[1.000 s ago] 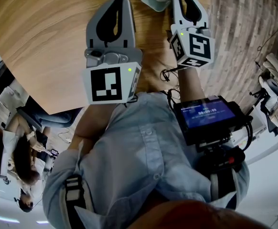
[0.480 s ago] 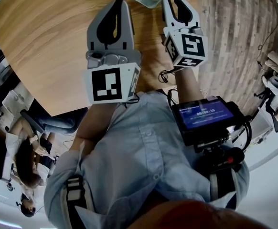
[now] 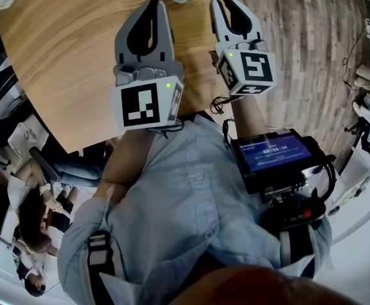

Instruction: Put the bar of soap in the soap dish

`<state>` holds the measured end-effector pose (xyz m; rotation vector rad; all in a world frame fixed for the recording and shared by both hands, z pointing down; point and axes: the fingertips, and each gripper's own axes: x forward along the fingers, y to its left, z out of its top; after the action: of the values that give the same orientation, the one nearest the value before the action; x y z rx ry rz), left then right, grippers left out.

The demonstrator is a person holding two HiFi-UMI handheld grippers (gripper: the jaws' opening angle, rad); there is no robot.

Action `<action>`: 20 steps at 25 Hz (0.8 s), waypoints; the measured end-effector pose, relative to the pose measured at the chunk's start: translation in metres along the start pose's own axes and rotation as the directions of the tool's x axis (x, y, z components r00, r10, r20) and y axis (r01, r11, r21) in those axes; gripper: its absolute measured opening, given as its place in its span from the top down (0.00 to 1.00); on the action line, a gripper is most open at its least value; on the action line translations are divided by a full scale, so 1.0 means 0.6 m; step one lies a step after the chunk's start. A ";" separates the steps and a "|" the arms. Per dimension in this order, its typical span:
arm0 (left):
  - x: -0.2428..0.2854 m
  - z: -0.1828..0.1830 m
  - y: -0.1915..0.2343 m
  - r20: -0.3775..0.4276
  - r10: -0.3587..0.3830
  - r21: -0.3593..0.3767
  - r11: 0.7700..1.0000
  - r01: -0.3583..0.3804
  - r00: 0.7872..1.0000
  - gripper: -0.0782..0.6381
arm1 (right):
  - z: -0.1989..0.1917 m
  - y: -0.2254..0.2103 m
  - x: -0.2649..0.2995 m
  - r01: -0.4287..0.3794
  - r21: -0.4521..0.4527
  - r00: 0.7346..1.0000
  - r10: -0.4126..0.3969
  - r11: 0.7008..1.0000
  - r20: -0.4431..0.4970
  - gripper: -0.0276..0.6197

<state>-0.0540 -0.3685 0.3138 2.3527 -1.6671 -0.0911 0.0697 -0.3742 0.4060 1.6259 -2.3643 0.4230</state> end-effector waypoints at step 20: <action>-0.275 0.210 -0.209 0.302 -0.051 0.228 0.973 -0.020 0.952 0.88 | 0.246 0.156 -0.360 -0.147 -0.174 0.900 0.204 0.974 0.385 0.95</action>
<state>-0.0203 -0.1968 0.1457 2.6335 -1.8890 -0.2975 0.0531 -0.2100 0.1827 1.5588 -2.7787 -0.0609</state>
